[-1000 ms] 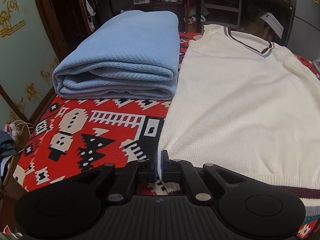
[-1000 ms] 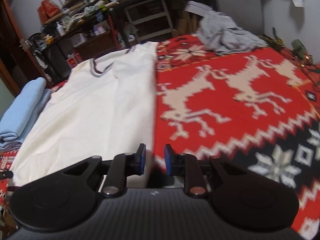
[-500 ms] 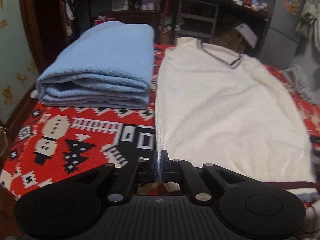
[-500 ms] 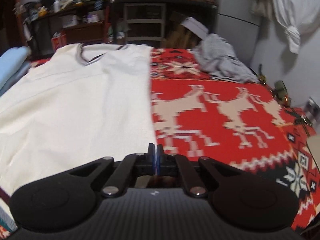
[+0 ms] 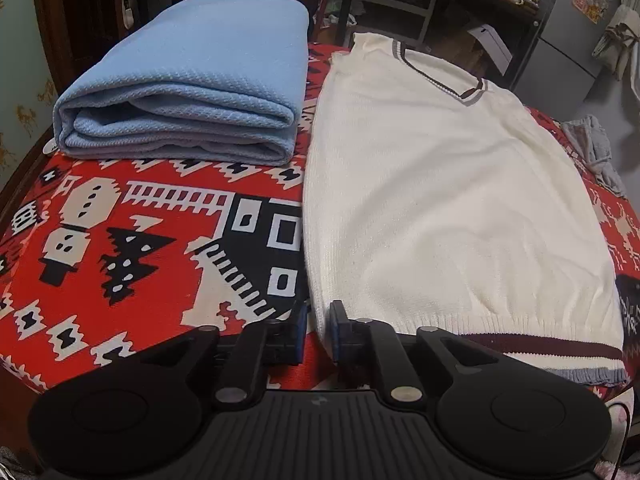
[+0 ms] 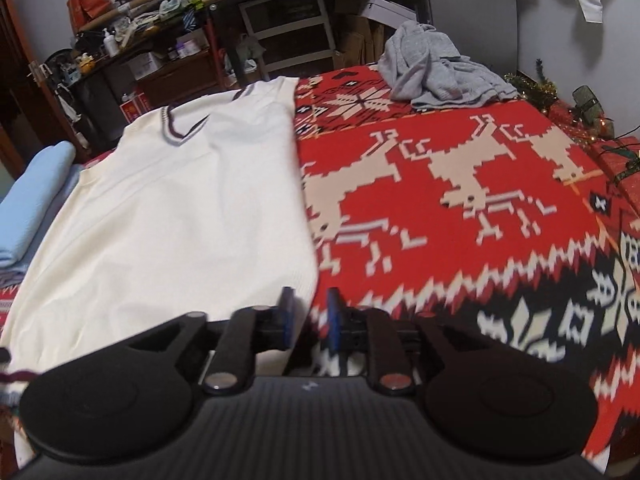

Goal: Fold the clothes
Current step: 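Pull the hem with both grippers to straighten the vest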

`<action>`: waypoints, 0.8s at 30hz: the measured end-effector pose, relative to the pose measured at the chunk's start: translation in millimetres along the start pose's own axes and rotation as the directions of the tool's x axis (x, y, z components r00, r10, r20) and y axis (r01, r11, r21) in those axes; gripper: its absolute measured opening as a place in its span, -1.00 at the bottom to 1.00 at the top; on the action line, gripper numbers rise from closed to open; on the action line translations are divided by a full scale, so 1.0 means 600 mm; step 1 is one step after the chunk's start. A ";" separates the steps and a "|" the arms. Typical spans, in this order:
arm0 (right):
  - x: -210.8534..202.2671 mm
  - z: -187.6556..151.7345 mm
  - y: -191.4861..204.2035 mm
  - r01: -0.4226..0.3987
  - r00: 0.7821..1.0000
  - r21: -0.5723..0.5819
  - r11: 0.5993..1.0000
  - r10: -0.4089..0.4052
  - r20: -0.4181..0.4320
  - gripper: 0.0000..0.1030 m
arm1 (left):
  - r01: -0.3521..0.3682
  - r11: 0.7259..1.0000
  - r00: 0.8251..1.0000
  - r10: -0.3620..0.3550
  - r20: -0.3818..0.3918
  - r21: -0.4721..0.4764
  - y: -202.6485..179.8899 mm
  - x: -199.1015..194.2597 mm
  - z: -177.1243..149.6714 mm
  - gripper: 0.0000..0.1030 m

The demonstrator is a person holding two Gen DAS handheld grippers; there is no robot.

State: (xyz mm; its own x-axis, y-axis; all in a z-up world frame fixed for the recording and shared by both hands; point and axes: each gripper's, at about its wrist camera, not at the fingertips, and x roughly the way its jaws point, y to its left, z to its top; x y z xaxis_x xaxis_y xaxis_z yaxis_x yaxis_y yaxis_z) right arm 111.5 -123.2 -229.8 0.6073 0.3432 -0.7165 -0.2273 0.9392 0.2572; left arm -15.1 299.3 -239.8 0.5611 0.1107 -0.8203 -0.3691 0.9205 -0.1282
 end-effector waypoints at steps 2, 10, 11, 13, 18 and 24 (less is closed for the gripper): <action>-0.018 -0.017 0.004 -0.024 1.000 -0.005 1.000 0.024 -0.015 -0.57 | 0.011 1.000 1.000 -0.011 0.000 0.000 0.001 0.001 0.001 -0.66; -0.061 -0.072 0.052 -0.051 0.997 -0.068 0.996 0.046 -0.067 -0.40 | 0.009 0.999 1.000 -0.010 0.021 0.034 -0.009 0.008 0.000 -0.43; -0.063 -0.075 0.059 -0.054 0.996 -0.080 0.995 0.048 -0.071 -0.40 | 0.008 0.999 1.000 -0.009 0.026 0.040 -0.010 0.008 -0.001 -0.43; -0.067 -0.083 0.071 -0.067 0.995 -0.093 0.993 0.060 -0.080 -0.36 | 0.007 0.999 0.999 -0.008 0.035 0.049 -0.010 0.008 -0.003 -0.43; -0.067 -0.095 0.102 -0.036 0.999 -0.122 0.992 0.031 -0.044 -0.48 | 0.006 0.999 0.998 -0.008 0.055 0.043 -0.007 0.010 -0.007 -0.50; -0.072 -0.082 0.092 0.041 0.999 -0.114 0.993 -0.041 0.006 -0.87 | 0.014 1.000 0.998 -0.014 0.068 -0.008 -0.011 -0.005 -0.007 -0.92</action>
State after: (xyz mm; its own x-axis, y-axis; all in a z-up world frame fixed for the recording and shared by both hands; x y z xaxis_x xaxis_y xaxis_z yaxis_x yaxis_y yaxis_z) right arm 35.2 -86.5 -216.3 0.6207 0.3046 -0.7224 -0.2875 0.9457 0.1517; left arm -17.1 291.4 -238.9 0.6150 0.1231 -0.7788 -0.3669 0.9190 -0.1445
